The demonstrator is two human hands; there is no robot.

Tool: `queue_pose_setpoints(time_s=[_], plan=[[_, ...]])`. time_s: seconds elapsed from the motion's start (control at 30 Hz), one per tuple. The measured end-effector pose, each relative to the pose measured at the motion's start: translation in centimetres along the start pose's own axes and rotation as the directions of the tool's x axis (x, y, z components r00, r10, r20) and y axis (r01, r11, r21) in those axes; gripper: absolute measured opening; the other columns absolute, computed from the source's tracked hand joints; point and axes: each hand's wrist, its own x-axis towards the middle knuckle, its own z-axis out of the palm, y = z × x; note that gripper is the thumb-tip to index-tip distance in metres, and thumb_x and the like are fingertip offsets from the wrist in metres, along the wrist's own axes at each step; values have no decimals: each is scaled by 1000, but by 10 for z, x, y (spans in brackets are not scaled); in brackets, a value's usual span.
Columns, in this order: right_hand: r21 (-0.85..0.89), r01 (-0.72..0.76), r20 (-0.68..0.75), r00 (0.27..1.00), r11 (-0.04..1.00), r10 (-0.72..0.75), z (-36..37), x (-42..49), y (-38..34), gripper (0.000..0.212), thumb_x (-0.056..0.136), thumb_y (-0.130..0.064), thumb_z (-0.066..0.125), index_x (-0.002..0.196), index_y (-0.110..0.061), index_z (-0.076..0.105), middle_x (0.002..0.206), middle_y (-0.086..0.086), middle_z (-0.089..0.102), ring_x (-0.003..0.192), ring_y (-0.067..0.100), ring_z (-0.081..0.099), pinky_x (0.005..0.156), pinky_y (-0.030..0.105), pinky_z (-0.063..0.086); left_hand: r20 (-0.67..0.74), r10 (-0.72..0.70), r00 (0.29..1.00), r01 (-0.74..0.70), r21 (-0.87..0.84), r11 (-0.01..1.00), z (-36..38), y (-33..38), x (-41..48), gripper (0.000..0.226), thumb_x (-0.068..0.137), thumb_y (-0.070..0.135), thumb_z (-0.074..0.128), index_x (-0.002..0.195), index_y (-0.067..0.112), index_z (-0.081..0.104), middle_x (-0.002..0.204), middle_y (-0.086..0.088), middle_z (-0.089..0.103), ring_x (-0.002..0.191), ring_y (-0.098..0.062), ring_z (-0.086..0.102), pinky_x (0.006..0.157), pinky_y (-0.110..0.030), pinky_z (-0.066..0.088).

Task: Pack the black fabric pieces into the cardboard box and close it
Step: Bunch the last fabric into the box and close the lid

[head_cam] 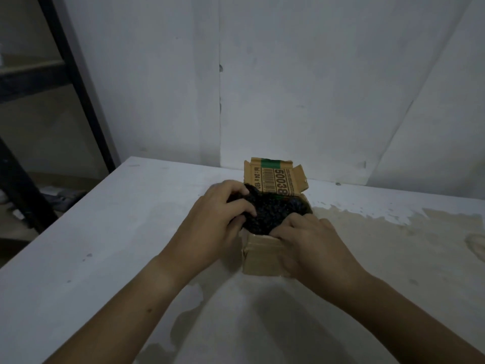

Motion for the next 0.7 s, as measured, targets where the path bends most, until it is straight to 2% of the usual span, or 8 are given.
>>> queue_pose_setpoints(time_s=[0.1,0.23,0.33,0.4,0.47,0.53,0.6,0.7], plan=[[-13,-34,31,999,999,34,3,4,-1,27,93,-27,55,116,-38,62,107,-11,45,90,13,32,71,34,15,-33,-43,999,43,10,999,5,11,3,21,86,7,71,104,18,70,104,5,59,100,-15,52,82,-35,48],[21,-6,12,1000,1000,5,6,3,2,25,94,-28,55,115,-38,63,103,-12,40,88,9,26,70,32,14,2,-76,997,76,37,996,1,16,1,13,88,21,68,101,21,69,99,9,67,97,-15,57,86,-41,47],[178,48,-41,998,983,-41,6,-6,9,28,89,-25,63,116,-32,66,101,-14,46,89,4,34,73,18,24,62,-24,998,16,131,991,-1,19,-8,19,92,36,53,103,28,67,105,16,64,106,-9,56,99,-41,40],[317,45,-87,996,947,-18,6,-13,14,33,85,-20,67,116,-29,65,105,-15,53,95,0,43,81,12,34,138,0,990,-30,215,976,1,21,-16,29,94,40,43,106,30,67,114,14,58,117,-10,49,108,-43,31],[410,31,-135,990,912,27,6,-18,17,36,84,-14,69,117,-26,63,110,-13,57,103,1,51,87,16,42,201,-4,979,-50,265,963,3,21,-21,39,97,42,33,108,30,68,120,11,51,123,-12,42,112,-45,26],[406,50,-174,984,912,24,6,-20,18,32,85,-14,69,114,-25,64,110,-13,57,103,3,53,87,24,46,222,-2,975,-62,281,958,4,19,-18,42,99,40,29,106,29,69,122,9,48,124,-13,39,112,-45,25],[350,70,-188,982,934,-3,5,-18,17,31,84,-17,69,113,-26,65,110,-12,58,102,5,54,86,30,48,221,-6,975,-42,211,977,5,15,-13,35,101,35,36,103,26,70,122,8,47,122,-14,40,106,-40,30],[191,71,-168,985,979,-39,2,-12,13,39,79,-23,72,118,-28,66,119,-10,58,105,10,53,90,33,44,187,-66,980,74,-37,997,8,8,-7,20,98,24,55,106,20,74,123,8,48,120,-11,44,98,-32,42]])
